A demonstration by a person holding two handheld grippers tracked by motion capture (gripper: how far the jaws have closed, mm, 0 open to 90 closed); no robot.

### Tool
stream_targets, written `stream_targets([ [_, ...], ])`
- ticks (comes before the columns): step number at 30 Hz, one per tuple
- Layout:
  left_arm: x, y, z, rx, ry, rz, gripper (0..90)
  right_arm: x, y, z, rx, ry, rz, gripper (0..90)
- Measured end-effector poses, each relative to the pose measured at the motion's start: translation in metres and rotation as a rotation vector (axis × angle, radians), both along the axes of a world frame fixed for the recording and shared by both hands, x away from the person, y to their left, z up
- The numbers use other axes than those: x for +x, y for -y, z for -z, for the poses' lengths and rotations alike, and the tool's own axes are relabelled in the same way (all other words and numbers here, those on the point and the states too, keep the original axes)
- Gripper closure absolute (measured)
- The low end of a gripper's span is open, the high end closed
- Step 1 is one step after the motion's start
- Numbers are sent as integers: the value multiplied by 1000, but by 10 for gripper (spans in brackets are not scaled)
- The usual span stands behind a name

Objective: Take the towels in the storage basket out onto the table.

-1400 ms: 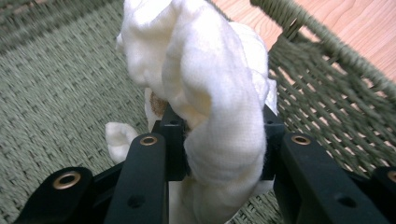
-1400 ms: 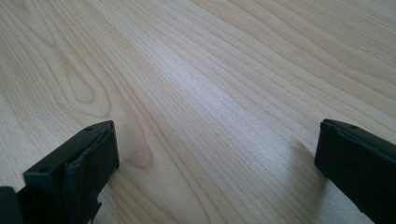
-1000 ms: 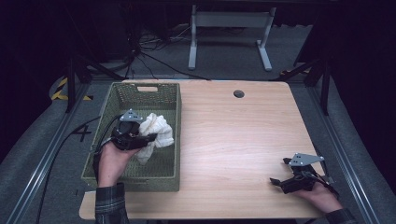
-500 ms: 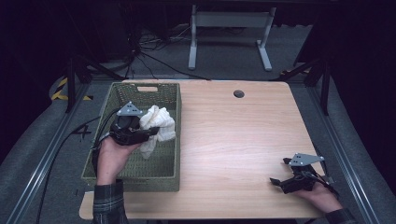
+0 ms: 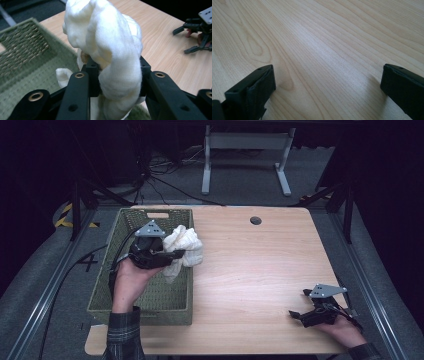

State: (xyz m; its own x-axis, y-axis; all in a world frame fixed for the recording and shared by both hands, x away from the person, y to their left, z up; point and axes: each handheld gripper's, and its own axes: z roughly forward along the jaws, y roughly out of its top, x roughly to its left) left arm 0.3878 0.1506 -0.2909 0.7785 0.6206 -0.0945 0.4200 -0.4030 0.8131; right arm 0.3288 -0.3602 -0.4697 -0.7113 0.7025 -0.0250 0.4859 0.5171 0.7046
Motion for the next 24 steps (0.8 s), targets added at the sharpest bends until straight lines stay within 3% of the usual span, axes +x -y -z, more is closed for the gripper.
stream_targets([
  [10,3,37,-2,-28,-2,105,664,0,0,0,0,0,0,0],
  [15,6,57,3,-16,-11,141,663,0,0,0,0,1,1,0],
  [24,7,93,14,-37,-29,227,661,0,0,0,0,0,0,0],
])
